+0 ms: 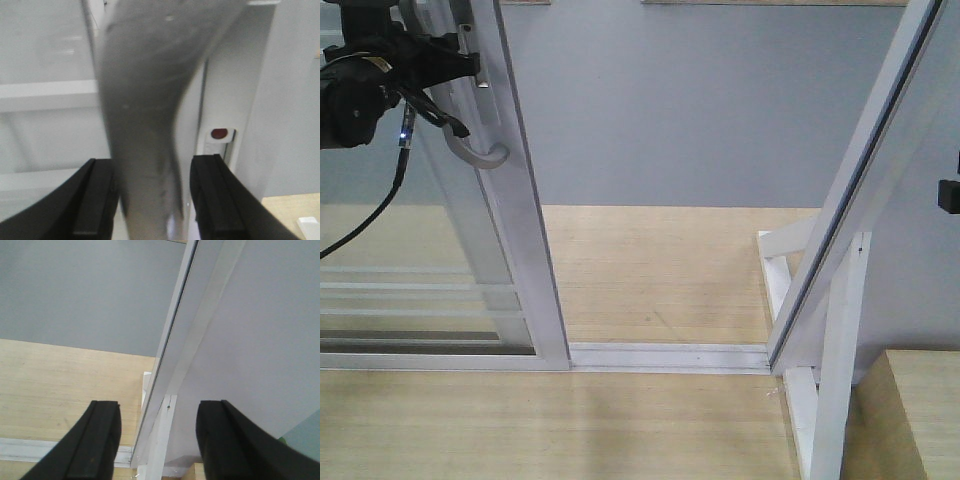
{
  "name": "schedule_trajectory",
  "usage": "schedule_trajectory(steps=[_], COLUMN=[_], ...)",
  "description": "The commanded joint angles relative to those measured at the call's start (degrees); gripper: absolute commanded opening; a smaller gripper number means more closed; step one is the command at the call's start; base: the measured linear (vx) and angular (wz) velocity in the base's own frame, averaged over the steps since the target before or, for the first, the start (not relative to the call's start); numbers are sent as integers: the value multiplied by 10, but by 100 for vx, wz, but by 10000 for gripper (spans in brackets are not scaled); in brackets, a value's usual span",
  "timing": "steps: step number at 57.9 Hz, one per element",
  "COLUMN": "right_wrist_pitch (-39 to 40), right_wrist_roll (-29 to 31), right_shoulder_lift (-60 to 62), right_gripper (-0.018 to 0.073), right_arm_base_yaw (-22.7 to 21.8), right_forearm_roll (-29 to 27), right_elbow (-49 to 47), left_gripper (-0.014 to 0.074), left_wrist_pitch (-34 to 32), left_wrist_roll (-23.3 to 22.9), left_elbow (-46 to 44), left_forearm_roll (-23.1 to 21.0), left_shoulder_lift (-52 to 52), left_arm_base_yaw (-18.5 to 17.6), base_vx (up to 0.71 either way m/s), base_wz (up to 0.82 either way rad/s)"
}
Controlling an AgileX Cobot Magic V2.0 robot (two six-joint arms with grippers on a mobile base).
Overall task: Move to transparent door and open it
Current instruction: 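Push the handle with the left gripper, sliding the panel farther open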
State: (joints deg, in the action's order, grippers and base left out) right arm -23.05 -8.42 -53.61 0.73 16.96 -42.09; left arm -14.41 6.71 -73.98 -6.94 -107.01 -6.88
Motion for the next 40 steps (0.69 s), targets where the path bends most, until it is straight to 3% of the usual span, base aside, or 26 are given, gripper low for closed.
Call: schedule_trajectory(steps=[1,20,40], right_wrist_pitch=[41,42,67], right_wrist_roll=[3,3,3], right_shoulder_lift=[7,7,7], right_gripper=[417,417,417], right_arm_base_yaw=[-3,-3,-3], right_forearm_roll=[9,9,6], right_elbow=[-17,-17,-17], left_gripper=[442,442,440], left_wrist_pitch=[-17,80,81], left_wrist_roll=[1,58,61], left_elbow=[-19,34,244], left_forearm_roll=[-5,-4,-4], left_shoulder_lift=[41,130,304], left_arm_base_yaw=[10,25,29], base_vx=[0,0,0], base_wz=[0,0,0])
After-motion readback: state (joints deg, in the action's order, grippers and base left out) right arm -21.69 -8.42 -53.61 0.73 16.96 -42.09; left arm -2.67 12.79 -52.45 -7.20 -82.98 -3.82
